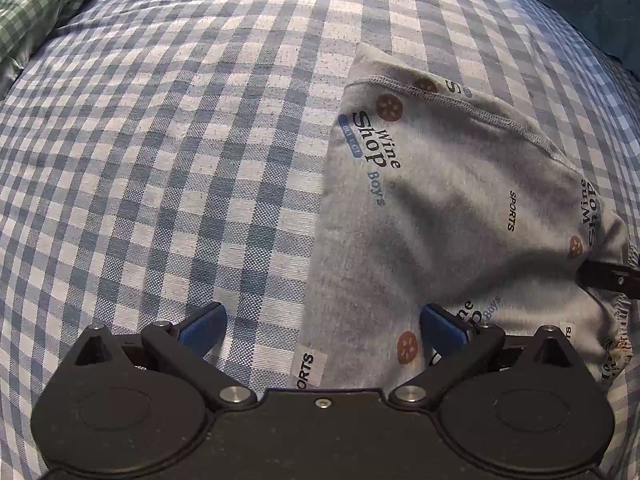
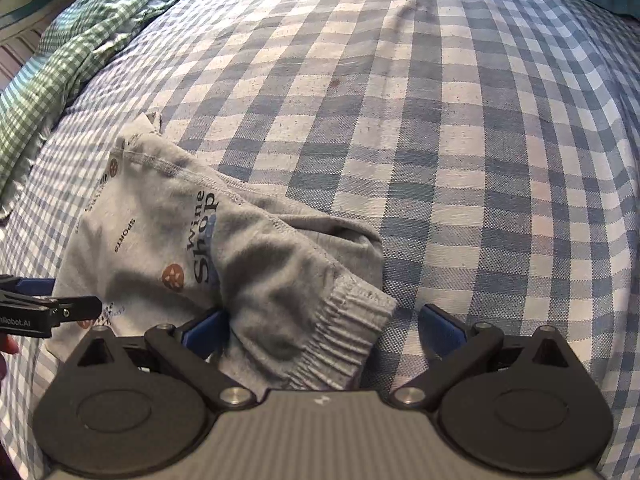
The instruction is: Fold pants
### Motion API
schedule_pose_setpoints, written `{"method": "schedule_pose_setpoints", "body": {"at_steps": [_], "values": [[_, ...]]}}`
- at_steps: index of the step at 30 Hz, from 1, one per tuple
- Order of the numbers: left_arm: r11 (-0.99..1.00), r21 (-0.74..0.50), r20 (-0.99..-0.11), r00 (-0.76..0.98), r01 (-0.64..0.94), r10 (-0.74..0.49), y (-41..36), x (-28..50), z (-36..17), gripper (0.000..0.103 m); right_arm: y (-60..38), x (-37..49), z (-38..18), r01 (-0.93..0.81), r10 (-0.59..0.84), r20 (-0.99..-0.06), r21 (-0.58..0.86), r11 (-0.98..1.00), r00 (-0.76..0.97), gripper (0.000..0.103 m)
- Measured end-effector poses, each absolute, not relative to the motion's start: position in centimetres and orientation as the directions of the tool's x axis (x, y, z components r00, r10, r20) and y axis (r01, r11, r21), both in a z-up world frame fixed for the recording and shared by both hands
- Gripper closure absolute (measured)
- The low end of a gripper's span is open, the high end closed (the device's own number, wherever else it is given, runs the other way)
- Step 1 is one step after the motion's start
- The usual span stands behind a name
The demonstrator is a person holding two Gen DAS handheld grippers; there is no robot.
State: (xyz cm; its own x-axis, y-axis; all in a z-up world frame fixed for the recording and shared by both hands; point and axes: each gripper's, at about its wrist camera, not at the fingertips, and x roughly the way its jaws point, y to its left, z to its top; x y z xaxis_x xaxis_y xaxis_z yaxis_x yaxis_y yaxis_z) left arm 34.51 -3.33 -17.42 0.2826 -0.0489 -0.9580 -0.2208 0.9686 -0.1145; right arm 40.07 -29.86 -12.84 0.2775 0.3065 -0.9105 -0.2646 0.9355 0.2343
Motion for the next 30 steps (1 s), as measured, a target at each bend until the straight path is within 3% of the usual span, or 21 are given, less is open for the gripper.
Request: {"method": "schedule_pose_setpoints", "body": {"at_steps": [6,10,13,17,19,20,22,24,30], "values": [[0.956,-0.122,-0.972,0.225,-0.268,-0.061,-2.7,34.9,-16.9,0.001,-34.3,41.8,-12.8,-0.032,0.463,-0.844,0.473,0.881,0.270,0.000],[0.940,-0.155,-0.963,0.257,-0.304,-0.075,-1.9,34.3,-16.1,0.011,-34.4,42.4,-12.9,-0.016,0.444,-0.856,0.457,0.889,0.265,0.003],[0.937,-0.169,-0.958,0.275,-0.304,-0.083,-1.6,34.1,-15.7,0.021,-33.1,41.8,-12.7,-0.087,0.390,-0.879,0.381,0.920,0.275,0.013],[0.930,-0.202,-0.951,0.290,-0.306,-0.111,-1.0,34.1,-15.1,0.040,-32.4,40.9,-12.5,-0.078,0.408,-0.866,0.404,0.911,0.288,0.041],[0.920,-0.248,-0.943,0.293,-0.303,-0.157,-0.7,34.2,-14.6,0.068,-32.6,40.6,-12.3,-0.037,0.423,-0.855,0.432,0.901,0.299,0.049],[0.914,-0.258,-0.943,0.289,-0.312,-0.168,-0.6,34.2,-14.5,0.069,-32.7,40.5,-12.2,-0.021,0.427,-0.851,0.443,0.896,0.306,0.056],[0.914,-0.250,-0.945,0.286,-0.319,-0.158,-0.5,34.2,-14.1,0.081,-32.6,40.0,-11.9,-0.020,0.422,-0.847,0.440,0.898,0.325,0.063],[0.913,-0.249,-0.944,0.290,-0.322,-0.155,-0.6,34.1,-13.4,0.087,-32.4,39.3,-11.2,-0.038,0.418,-0.842,0.432,0.901,0.341,0.071],[0.930,-0.238,-0.934,0.330,-0.282,-0.139,-2.0,33.0,-10.0,0.090,-31.2,37.1,-8.4,-0.084,0.396,-0.837,0.395,0.915,0.379,0.076]]}}
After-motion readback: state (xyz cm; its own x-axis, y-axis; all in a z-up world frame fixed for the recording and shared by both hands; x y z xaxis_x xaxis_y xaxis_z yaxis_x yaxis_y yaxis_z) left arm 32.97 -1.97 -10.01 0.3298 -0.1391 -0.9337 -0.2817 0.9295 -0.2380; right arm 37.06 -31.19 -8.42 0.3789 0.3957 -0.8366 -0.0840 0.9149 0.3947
